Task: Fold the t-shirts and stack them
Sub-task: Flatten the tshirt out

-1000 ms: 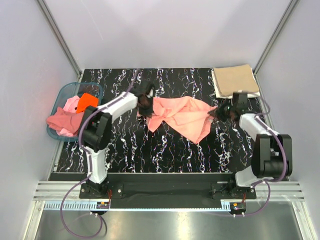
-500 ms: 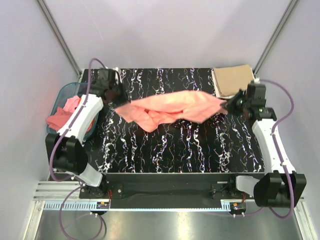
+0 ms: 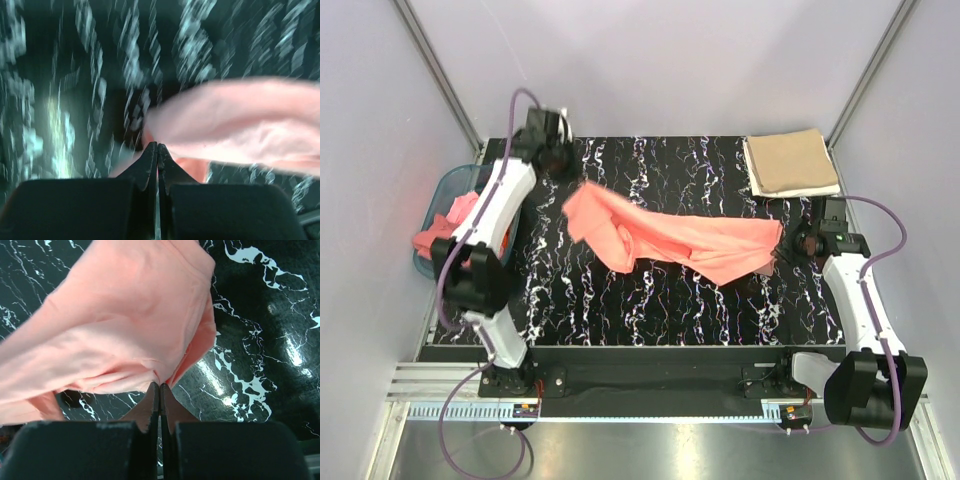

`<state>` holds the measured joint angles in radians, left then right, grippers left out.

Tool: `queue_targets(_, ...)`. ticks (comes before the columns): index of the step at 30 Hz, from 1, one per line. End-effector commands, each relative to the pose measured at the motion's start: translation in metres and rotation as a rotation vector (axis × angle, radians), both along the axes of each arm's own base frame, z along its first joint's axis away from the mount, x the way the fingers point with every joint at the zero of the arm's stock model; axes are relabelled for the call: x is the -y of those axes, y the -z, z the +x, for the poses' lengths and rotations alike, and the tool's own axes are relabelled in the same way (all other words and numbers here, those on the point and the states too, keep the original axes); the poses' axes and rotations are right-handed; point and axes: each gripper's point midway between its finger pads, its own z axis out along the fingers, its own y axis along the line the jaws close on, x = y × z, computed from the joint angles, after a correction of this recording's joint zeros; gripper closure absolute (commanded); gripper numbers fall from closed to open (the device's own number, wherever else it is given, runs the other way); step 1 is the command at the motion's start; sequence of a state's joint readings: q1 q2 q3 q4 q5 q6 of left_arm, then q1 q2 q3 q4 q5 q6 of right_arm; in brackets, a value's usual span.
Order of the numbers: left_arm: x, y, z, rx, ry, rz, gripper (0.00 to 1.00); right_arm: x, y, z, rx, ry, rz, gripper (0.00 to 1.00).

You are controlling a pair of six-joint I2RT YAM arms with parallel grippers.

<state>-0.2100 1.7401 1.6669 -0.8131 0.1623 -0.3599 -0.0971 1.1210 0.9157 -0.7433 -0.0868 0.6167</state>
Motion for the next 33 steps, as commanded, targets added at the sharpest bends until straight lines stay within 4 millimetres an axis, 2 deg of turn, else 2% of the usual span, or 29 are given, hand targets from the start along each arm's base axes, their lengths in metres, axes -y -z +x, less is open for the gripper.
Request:
queue_targets(1,0.009,-0.051,0.076,0.209,0.045,-0.068,1.0,0.009,0.004,0.002,0.006,0.047,-0.027,1.0)
queue_targets(2,0.011,-0.03,0.096,0.178,0.043,-0.068,1.0,0.01,0.004,0.003,0.004,0.049,-0.031,1.0)
queue_targets(3,0.015,-0.05,0.112,0.23,0.048,-0.096,0.96,0.01,0.005,0.003,-0.002,0.046,-0.029,1.0)
queue_targets(4,0.015,-0.044,0.119,0.211,0.05,-0.114,0.91,0.009,0.005,0.004,-0.003,0.043,-0.023,1.0)
queue_targets(5,0.017,-0.023,0.127,0.168,0.055,-0.131,0.82,0.007,0.004,0.004,0.001,0.039,-0.013,1.0)
queue_targets(6,0.019,-0.023,0.128,0.155,0.056,-0.153,0.75,0.004,0.005,0.002,-0.001,0.035,0.003,1.0)
queue_targets(7,0.019,-0.012,0.124,0.116,0.05,-0.15,0.68,-0.001,0.002,0.001,0.012,0.038,0.03,1.0)
queue_targets(8,0.017,-0.016,0.117,0.117,0.041,-0.141,0.61,-0.003,0.006,-0.003,0.005,0.038,0.041,1.0)
queue_targets(9,0.005,0.009,0.107,0.06,-0.012,-0.079,0.55,-0.004,0.006,-0.003,0.012,0.04,0.051,1.0)
queue_targets(10,0.003,-0.003,0.094,0.08,-0.029,-0.046,0.54,-0.004,0.008,-0.004,0.011,0.042,0.051,1.0)
queue_targets(11,-0.003,0.001,0.084,0.069,-0.054,-0.006,0.53,-0.005,0.013,-0.007,0.0,0.043,0.053,1.0)
queue_targets(12,-0.013,0.029,0.064,-0.006,-0.098,0.043,0.52,-0.004,0.015,-0.006,-0.005,0.044,0.052,1.0)
queue_targets(13,-0.009,0.015,0.049,0.023,-0.101,0.043,0.52,-0.005,0.017,-0.006,-0.008,0.043,0.054,1.0)
queue_targets(14,-0.009,0.02,0.037,0.01,-0.11,0.049,0.52,-0.005,0.018,-0.006,-0.012,0.042,0.056,1.0)
queue_targets(15,-0.006,0.05,0.016,-0.05,-0.12,0.028,0.52,-0.007,0.019,-0.005,-0.015,0.034,0.065,1.0)
queue_targets(16,-0.001,0.057,0.004,-0.067,-0.122,-0.006,0.52,-0.008,0.02,-0.005,-0.011,0.029,0.071,1.0)
queue_targets(17,0.003,0.053,-0.008,-0.06,-0.123,-0.052,0.52,-0.01,0.02,-0.005,-0.009,0.022,0.078,1.0)
queue_targets(18,0.009,0.076,-0.027,-0.119,-0.123,-0.103,0.51,-0.013,0.019,-0.003,-0.001,0.012,0.094,1.0)
queue_targets(19,0.012,0.077,-0.035,-0.126,-0.126,-0.133,0.51,-0.015,0.018,-0.002,0.006,0.004,0.101,1.0)
queue_targets(21,0.026,0.093,-0.052,-0.187,-0.116,-0.244,0.51,-0.018,0.018,-0.001,0.015,-0.012,0.114,1.0)
queue_targets(23,0.038,0.099,-0.06,-0.205,-0.109,-0.331,0.51,-0.019,0.018,0.0,0.019,-0.016,0.119,1.0)
queue_targets(26,0.035,0.106,-0.065,-0.211,-0.138,-0.331,0.51,-0.02,0.018,0.0,0.028,-0.019,0.127,1.0)
queue_targets(29,0.036,0.111,-0.068,-0.224,-0.161,-0.36,0.45,-0.023,0.02,-0.003,0.028,-0.022,0.138,1.0)
queue_targets(31,0.038,0.108,-0.062,-0.169,-0.126,-0.34,0.44,-0.024,0.018,-0.004,0.041,-0.016,0.145,1.0)
queue_targets(33,0.034,0.11,-0.057,-0.107,-0.073,-0.244,0.42,-0.026,0.017,-0.004,0.054,-0.015,0.159,1.0)
